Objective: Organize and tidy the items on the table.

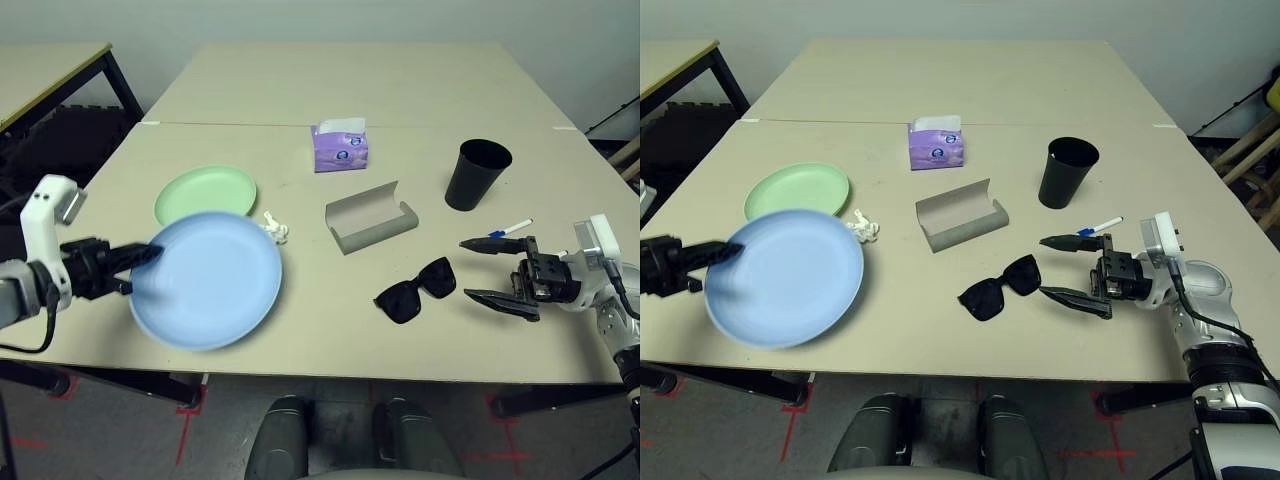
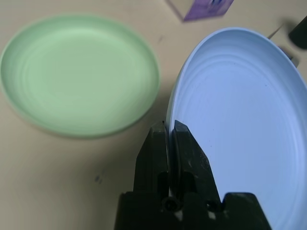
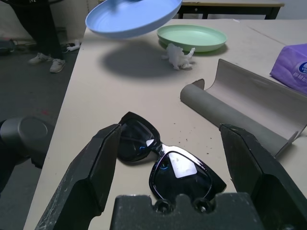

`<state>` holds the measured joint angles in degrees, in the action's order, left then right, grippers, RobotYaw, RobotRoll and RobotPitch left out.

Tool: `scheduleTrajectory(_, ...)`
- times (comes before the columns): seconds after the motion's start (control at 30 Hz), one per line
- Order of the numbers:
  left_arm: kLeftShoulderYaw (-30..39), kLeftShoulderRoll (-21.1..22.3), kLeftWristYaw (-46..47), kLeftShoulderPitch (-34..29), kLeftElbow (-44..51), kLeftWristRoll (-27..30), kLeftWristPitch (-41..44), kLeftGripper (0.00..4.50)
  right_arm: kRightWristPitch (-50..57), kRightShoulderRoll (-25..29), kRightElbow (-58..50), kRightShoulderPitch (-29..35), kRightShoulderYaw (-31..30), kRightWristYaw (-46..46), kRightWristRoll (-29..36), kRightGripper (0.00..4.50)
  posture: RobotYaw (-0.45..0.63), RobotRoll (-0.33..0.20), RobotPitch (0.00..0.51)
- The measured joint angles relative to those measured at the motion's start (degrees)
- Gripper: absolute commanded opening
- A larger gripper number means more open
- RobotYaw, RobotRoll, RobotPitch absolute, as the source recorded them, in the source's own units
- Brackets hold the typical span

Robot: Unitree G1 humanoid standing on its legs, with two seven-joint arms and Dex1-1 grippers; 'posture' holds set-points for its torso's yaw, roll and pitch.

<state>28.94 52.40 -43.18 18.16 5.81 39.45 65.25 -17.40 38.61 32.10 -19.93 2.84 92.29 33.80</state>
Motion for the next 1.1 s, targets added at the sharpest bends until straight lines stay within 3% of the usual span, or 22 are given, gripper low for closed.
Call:
scheduleTrajectory(0.17, 1.62, -3.40, 6.93, 5.94, -2.10, 0.45, 1.03, 0.02, -0.09, 0.06, 0.05, -0.01, 0.01, 0.00, -0.09, 4.50, 0.10, 0.000, 0.069)
scheduleTrajectory(0.6, 1.40, -16.00, 26.34, 6.12, -3.97, -7.34, -5.53, 0.02, -0.09, -0.06, 0.07, -0.43, 0.05, 0.00, -0.81, 4.50, 0.10, 0.000, 0.069)
scheduleTrajectory(1.1, 4.02, -21.78, 41.69, 10.39, -3.69, -11.73, -12.50, 0.02, -0.09, -0.09, 0.08, -0.75, 0.06, 0.00, -1.25, 4.50, 0.11, 0.000, 0.064)
